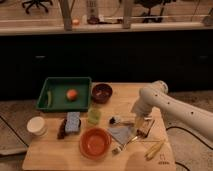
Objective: Place brush in red bowl
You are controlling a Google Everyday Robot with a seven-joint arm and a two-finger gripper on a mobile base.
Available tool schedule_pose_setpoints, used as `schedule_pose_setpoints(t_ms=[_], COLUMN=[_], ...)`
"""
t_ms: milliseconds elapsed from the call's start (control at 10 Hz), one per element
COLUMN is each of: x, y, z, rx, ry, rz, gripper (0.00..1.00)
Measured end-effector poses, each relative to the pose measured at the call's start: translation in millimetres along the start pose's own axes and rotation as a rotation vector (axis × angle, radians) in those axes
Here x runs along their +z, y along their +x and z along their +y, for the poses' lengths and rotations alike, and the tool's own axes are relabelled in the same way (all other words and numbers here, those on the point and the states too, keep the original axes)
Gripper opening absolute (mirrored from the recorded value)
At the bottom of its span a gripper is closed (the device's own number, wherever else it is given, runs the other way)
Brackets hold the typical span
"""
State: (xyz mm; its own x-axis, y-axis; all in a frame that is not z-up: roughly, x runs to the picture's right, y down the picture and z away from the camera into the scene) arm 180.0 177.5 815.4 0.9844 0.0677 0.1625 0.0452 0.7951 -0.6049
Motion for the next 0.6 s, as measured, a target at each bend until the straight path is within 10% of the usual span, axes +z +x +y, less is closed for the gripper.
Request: schedule_pose_setpoints(t_ms=[600], x=[19.4], y=[-7.2], z=[-4.6], rx=[0.009], ry=[-0.025], rz=[0.001], gripper=[0.7])
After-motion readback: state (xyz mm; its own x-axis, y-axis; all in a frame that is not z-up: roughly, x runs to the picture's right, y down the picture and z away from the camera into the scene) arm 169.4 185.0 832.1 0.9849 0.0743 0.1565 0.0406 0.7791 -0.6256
